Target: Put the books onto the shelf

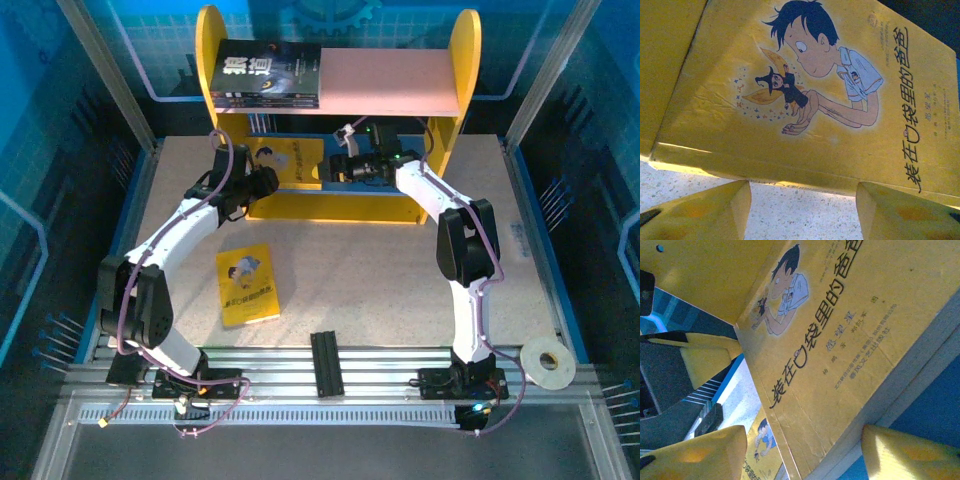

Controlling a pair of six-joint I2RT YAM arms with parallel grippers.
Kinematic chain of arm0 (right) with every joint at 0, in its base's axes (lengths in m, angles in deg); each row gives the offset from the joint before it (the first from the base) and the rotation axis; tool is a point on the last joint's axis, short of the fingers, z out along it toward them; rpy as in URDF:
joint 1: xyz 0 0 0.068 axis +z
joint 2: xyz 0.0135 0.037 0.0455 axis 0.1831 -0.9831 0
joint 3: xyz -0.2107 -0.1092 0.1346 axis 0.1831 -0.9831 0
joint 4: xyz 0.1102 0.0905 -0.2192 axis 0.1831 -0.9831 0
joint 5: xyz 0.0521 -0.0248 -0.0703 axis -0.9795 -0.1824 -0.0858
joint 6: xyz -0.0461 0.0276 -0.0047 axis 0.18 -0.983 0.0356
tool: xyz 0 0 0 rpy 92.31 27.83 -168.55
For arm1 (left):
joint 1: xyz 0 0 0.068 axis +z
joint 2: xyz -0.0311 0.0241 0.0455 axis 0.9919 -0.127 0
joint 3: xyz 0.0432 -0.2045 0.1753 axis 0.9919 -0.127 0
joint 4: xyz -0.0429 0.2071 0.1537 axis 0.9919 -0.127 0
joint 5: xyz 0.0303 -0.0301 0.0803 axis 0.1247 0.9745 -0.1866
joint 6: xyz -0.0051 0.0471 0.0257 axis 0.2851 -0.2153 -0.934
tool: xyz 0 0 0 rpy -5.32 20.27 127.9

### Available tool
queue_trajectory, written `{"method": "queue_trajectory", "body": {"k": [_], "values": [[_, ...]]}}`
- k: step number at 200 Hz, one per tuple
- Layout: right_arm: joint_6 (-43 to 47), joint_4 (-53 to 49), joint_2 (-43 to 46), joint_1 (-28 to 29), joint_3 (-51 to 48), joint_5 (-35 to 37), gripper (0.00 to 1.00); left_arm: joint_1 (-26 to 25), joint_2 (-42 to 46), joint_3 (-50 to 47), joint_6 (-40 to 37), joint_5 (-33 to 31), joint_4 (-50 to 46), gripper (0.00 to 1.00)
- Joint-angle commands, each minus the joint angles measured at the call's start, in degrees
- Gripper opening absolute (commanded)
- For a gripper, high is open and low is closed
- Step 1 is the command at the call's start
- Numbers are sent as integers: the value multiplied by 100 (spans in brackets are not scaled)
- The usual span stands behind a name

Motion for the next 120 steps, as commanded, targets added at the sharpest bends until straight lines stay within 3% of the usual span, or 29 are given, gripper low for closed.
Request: {"method": "queue_trajectory", "body": {"k": [1, 38, 77, 120], "values": [[96, -184, -148, 98, 137, -29, 63, 91, -94, 184, -50, 122, 191, 58], [108, -116, 88, -60, -132, 33, 64, 91, 558, -88, -136, 129, -26, 58], [467, -344, 639, -159, -660, 193, 65, 91, 1639, -571, -312, -384, -812, 62], [506, -53, 1492, -58, -1755, 694, 67, 96, 2551, -1303, 62, -672, -1511, 64]]}}
